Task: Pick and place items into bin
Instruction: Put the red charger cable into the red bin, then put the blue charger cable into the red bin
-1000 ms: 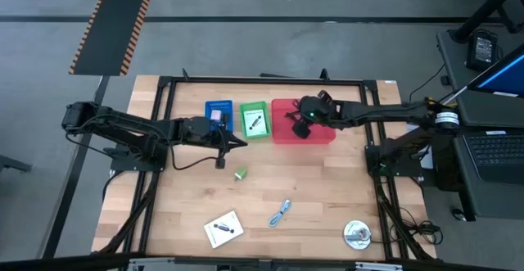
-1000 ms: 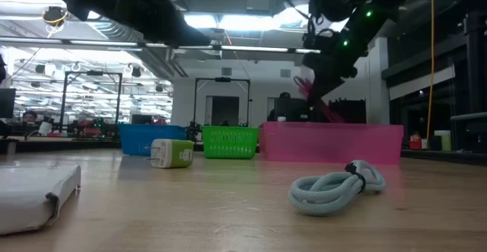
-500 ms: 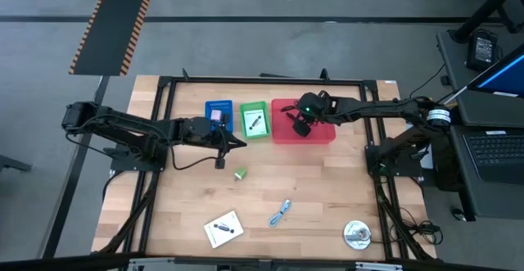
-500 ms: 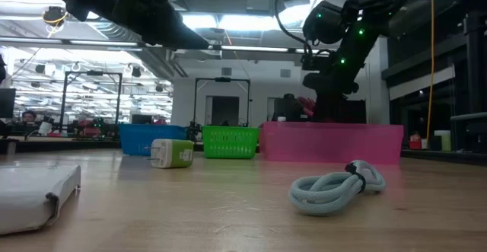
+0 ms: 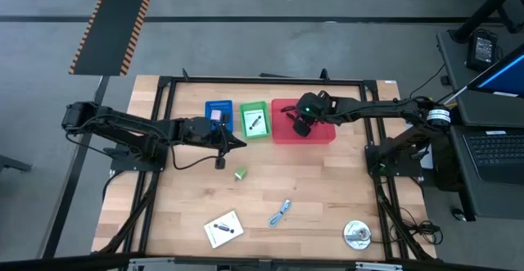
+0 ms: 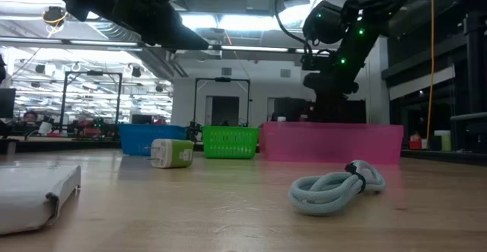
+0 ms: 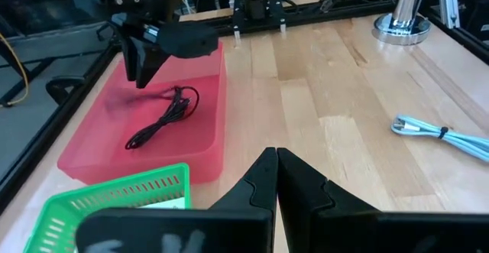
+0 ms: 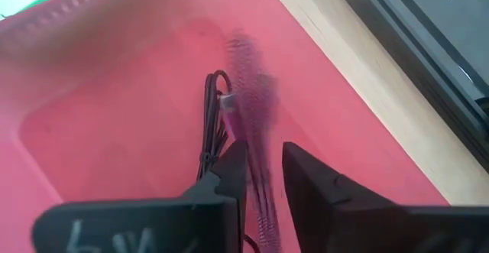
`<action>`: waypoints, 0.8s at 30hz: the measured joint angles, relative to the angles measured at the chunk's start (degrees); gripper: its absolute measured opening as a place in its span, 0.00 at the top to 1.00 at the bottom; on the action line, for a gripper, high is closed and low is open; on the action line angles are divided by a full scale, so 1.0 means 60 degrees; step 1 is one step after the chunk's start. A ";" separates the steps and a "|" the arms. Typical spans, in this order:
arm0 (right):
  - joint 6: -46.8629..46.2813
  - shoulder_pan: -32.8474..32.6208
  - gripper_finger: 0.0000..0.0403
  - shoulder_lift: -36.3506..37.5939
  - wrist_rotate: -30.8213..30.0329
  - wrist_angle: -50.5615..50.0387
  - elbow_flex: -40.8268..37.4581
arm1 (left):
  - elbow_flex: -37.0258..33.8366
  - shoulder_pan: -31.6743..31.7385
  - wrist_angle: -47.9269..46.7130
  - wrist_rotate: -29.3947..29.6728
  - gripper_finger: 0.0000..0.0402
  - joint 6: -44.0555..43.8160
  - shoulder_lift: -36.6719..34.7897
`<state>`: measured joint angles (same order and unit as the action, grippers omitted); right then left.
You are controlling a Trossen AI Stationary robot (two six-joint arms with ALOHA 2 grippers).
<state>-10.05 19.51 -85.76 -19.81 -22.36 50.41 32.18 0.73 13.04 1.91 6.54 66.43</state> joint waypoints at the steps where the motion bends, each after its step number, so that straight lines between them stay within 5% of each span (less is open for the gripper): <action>1: 0.0015 0.0000 0.83 0.0000 0.0000 -0.0012 0.0000 | 0.0000 0.0000 0.0000 0.0001 0.99 -0.0002 0.0000; 18: 0.1268 -0.0890 0.81 0.0409 0.0058 0.0413 0.0622 | 0.0000 0.0000 0.0000 0.0005 0.99 0.0030 0.0000; 24: 0.2044 -0.1820 0.81 0.0470 0.1428 0.0411 0.0947 | 0.0000 0.0000 0.0000 0.0008 0.99 0.0034 0.0000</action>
<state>2.22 8.59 -82.94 -11.24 -19.89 56.10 32.18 0.73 13.04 1.95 6.74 66.43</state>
